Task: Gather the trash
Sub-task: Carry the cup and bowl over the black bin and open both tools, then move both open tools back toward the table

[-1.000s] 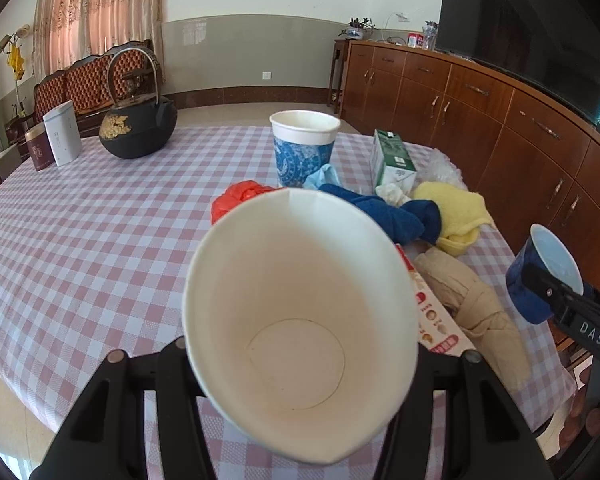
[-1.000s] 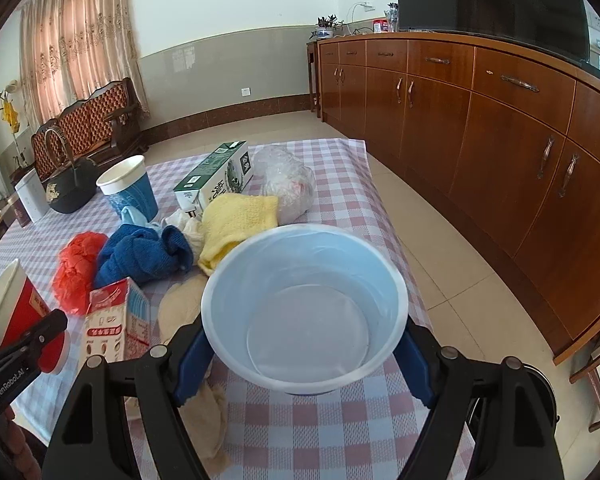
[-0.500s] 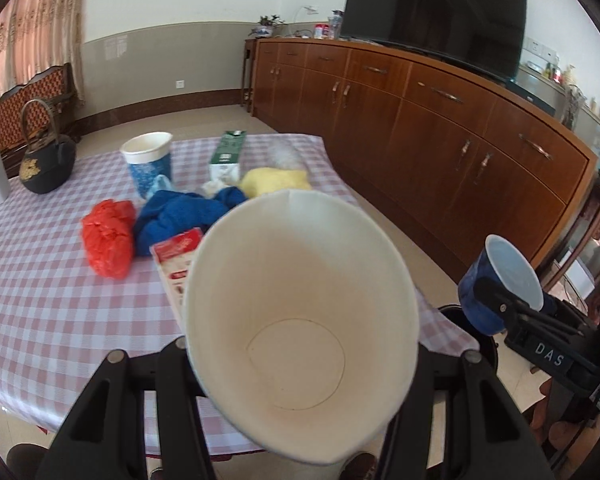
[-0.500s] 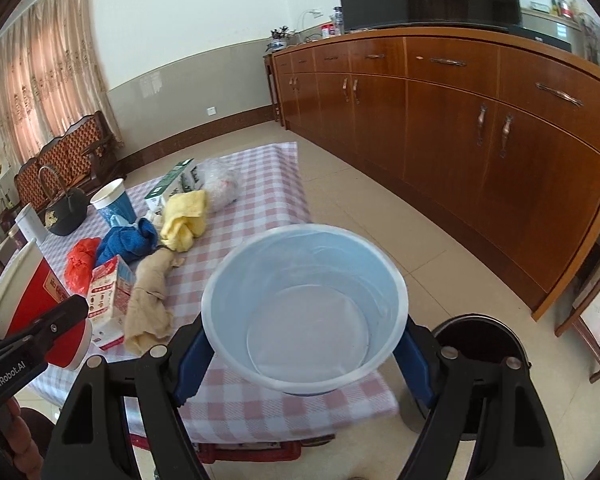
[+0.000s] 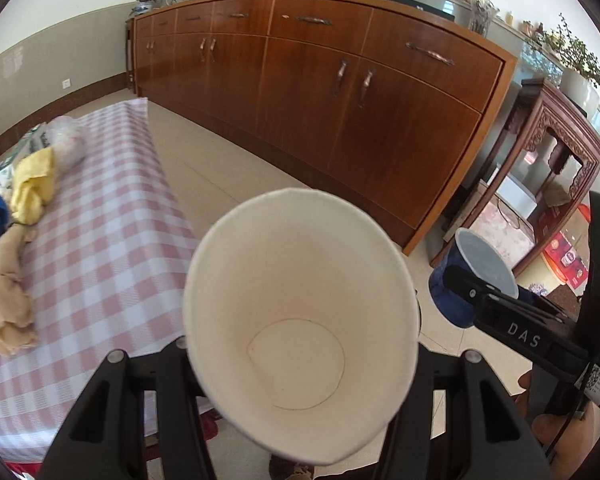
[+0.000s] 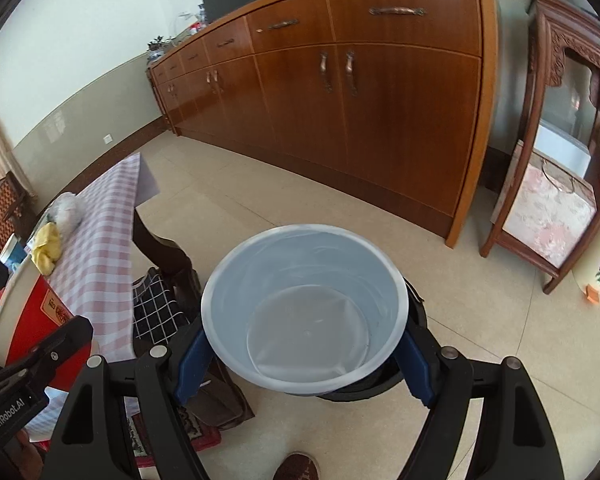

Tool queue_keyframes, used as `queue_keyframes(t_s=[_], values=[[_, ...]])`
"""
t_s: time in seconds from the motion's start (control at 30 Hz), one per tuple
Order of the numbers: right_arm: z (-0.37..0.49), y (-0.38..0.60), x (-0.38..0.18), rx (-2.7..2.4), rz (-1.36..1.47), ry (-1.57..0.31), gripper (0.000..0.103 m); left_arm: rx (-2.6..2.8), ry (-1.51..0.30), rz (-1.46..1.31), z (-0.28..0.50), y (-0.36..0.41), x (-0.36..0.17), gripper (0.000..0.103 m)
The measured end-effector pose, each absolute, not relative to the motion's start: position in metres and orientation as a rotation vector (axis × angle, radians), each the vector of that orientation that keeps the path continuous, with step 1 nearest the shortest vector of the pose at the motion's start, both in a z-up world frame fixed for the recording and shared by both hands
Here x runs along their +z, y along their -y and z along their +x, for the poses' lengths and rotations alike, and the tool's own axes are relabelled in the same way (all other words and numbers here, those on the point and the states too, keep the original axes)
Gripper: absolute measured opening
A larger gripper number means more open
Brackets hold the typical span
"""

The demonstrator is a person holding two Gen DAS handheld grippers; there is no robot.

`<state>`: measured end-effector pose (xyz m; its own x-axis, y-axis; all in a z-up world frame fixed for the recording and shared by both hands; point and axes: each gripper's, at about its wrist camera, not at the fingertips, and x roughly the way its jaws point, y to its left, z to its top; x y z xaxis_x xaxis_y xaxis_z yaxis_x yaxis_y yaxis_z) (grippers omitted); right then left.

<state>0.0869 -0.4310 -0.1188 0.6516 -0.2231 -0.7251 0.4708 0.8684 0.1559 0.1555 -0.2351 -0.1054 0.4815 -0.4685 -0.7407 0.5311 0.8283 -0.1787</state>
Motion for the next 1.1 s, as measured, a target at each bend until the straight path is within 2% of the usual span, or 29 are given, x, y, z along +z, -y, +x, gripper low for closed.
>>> queue_keyframes(t_s=[0.37, 0.6, 0.77, 0.9, 1.0, 1.1], values=[[0.121, 0.517, -0.196, -0.433, 0.536, -0.948, 0.081, -0.638, -1.007, 0.122, 0.171, 0.309, -0.165, 0.055], [0.16, 0.546, -0.236, -0.461, 0.55, -1.061, 0.081, -0.622, -1.099, 0.114, 0.188, 0.337, -0.202, 0.056], [0.169, 0.563, -0.254, -0.462, 0.623, -1.107, 0.083, -0.622, -1.182, 0.065, 0.2, 0.35, -0.225, 0.061], [0.166, 0.57, -0.252, -0.517, 0.615, -1.079, 0.092, -0.631, -1.224, 0.083, 0.206, 0.364, -0.24, 0.077], [0.164, 0.574, -0.247, -0.537, 0.614, -1.055, 0.093, -0.614, -1.223, 0.119, 0.207, 0.367, -0.239, 0.077], [0.156, 0.577, -0.238, -0.573, 0.588, -1.017, 0.093, -0.583, -1.14, 0.142, 0.202, 0.363, -0.222, 0.077]])
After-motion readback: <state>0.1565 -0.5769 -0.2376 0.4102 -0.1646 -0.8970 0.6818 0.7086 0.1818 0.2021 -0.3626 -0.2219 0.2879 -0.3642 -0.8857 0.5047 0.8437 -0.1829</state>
